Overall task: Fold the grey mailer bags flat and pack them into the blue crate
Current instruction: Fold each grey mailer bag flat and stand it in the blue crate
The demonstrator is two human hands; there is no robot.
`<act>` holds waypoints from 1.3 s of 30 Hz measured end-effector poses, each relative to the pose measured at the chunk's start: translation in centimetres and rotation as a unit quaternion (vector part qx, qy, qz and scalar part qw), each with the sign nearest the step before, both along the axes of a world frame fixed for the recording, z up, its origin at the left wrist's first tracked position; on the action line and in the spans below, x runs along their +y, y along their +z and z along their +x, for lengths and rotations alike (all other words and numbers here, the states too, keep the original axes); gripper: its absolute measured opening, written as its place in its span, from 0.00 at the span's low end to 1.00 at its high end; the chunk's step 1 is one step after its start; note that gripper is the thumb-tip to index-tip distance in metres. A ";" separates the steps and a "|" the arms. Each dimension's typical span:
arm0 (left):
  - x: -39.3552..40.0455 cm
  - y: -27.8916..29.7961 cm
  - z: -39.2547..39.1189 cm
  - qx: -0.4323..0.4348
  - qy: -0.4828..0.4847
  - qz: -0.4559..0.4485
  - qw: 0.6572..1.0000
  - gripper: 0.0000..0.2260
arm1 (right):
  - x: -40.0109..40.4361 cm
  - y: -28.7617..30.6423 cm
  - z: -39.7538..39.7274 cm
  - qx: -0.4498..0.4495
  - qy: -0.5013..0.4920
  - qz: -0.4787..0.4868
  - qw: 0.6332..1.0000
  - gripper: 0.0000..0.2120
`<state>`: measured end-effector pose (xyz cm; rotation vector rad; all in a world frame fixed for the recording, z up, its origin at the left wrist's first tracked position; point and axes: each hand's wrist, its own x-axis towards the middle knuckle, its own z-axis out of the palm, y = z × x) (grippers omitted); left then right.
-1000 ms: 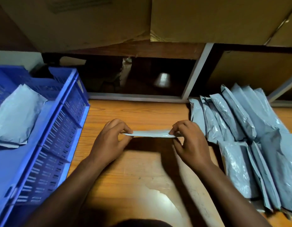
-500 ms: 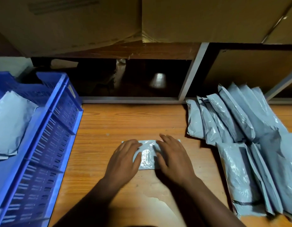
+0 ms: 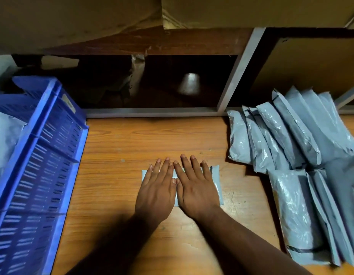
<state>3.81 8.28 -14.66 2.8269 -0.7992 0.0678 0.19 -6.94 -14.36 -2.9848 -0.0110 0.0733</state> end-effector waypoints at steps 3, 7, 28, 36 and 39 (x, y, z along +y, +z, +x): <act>-0.2 -0.3 0.1 -0.007 0.001 0.011 1.000 0.23 | 0.1 -0.1 0.3 0.008 0.004 -0.002 1.000 0.27; -0.3 0.0 0.1 0.007 0.014 0.009 1.000 0.24 | 0.0 -0.1 0.2 0.019 0.003 0.008 1.000 0.27; 2.7 2.1 0.6 0.115 0.082 -0.113 0.983 0.34 | -4.5 3.8 -1.1 0.031 -0.050 0.177 0.982 0.33; 0.6 0.6 -0.3 0.036 0.010 0.027 0.999 0.30 | -0.5 0.6 0.1 -0.002 0.015 0.021 1.000 0.28; 0.5 0.0 -0.2 -0.017 0.008 0.017 1.000 0.24 | -0.6 0.4 0.3 -0.007 0.012 0.006 1.000 0.28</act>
